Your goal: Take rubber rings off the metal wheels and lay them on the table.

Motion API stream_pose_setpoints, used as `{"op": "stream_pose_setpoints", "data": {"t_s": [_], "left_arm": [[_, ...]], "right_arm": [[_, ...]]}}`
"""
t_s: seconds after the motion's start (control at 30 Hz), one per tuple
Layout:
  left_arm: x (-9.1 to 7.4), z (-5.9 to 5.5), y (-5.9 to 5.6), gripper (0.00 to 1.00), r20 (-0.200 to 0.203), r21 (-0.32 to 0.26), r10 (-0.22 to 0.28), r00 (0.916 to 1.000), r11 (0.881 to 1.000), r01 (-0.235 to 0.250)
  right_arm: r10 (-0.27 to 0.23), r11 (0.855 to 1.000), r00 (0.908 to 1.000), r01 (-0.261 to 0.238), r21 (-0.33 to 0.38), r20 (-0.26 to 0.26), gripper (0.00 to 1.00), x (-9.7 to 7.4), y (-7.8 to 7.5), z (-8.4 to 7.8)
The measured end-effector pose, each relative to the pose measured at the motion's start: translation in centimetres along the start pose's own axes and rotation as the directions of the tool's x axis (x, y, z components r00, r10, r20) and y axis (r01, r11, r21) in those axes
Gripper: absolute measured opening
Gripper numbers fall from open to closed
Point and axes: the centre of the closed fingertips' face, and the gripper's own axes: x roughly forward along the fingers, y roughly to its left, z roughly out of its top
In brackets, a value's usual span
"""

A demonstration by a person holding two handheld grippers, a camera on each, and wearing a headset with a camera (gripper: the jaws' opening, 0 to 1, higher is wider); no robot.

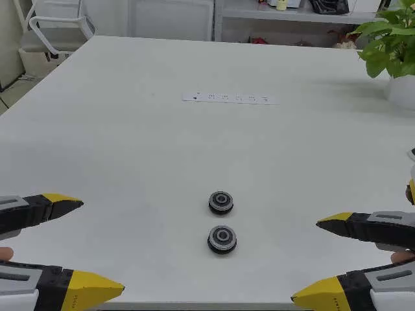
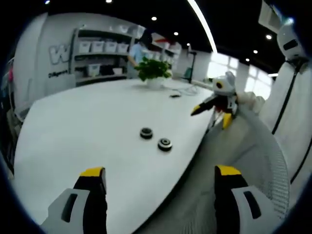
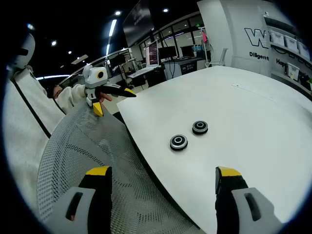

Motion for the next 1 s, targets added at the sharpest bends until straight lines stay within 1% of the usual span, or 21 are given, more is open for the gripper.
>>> {"op": "stream_pose_setpoints", "data": {"t_s": [0.23, 0.53, 1.0], "left_arm": [[0.04, -0.1, 0.03, 0.93, 0.0, -0.003, 0.0, 1.0, 1.0, 0.0], [0.1, -0.2, 0.04, 0.93, -0.004, -0.005, 0.001, 1.0, 1.0, -0.001], [0.16, -0.29, 0.0, 0.92, -0.008, -0.01, 0.002, 1.0, 1.0, -0.002]], "right_arm": [[0.0, 1.0, 1.0, 0.0, 0.005, -0.001, 0.84, 0.05, 0.07, -0.09], [0.001, 1.0, 0.9999, -0.002, 0.021, 0.013, 0.84, 0.09, 0.11, -0.01], [0.004, 1.0, 0.9998, -0.005, 0.021, 0.019, 0.84, 0.07, 0.16, 0.06]]}}
